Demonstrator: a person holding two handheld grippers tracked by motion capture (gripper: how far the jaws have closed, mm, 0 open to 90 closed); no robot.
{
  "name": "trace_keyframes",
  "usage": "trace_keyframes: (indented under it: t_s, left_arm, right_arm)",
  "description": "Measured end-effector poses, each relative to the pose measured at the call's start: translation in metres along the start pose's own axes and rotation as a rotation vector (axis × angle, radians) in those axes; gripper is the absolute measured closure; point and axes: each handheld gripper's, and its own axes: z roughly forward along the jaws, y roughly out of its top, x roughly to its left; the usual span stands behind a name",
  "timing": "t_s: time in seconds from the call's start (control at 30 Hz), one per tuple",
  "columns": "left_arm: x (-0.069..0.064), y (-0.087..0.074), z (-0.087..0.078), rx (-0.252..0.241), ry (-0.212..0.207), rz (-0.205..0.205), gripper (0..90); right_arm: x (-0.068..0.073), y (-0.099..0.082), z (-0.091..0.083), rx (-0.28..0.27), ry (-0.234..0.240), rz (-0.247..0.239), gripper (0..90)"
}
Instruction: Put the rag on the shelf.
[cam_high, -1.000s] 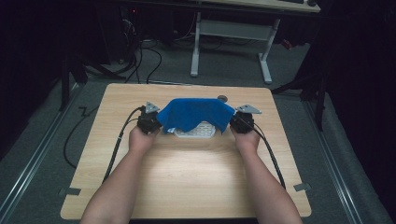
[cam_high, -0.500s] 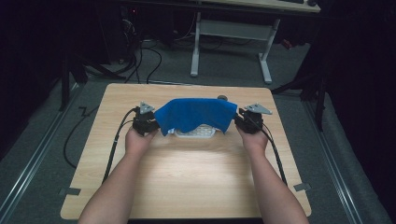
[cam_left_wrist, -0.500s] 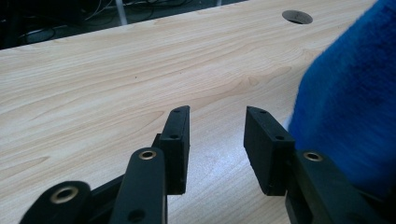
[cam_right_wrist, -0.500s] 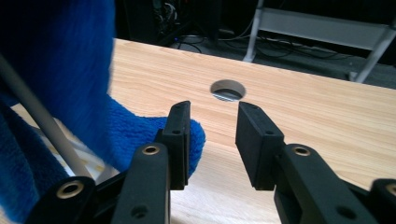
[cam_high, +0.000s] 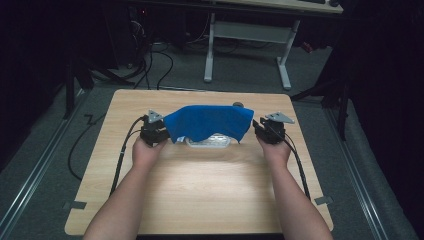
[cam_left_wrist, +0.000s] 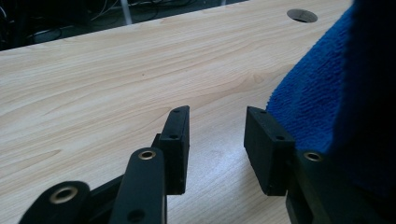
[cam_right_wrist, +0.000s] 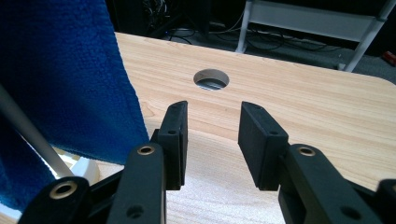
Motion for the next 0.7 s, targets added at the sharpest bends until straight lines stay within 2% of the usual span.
trace_keyframes:
  t_s: [0.27,0.4,0.53,0.63,0.7]
  left_arm:
    - [0.005,-0.003,-0.008,-0.003,0.025,0.000,59.8]
    - [0.009,-0.006,-0.016,-0.006,0.045,-0.017,58.6]
    - [0.010,-0.010,-0.024,-0.010,0.060,-0.017,57.9]
    - [0.010,-0.015,-0.033,-0.015,0.061,-0.023,57.7]
    - [0.009,-0.019,-0.038,0.004,0.061,-0.023,57.2]
  right_arm:
    - [0.001,0.001,-0.002,-0.004,-0.003,-0.009,63.6]
    - [0.000,0.001,-0.007,-0.008,-0.013,-0.006,65.7]
    - [-0.003,-0.001,-0.016,-0.030,-0.019,0.005,66.3]
    - [-0.005,-0.004,-0.022,-0.011,-0.023,0.002,66.3]
    - [-0.005,-0.006,-0.028,-0.011,-0.024,0.003,66.3]
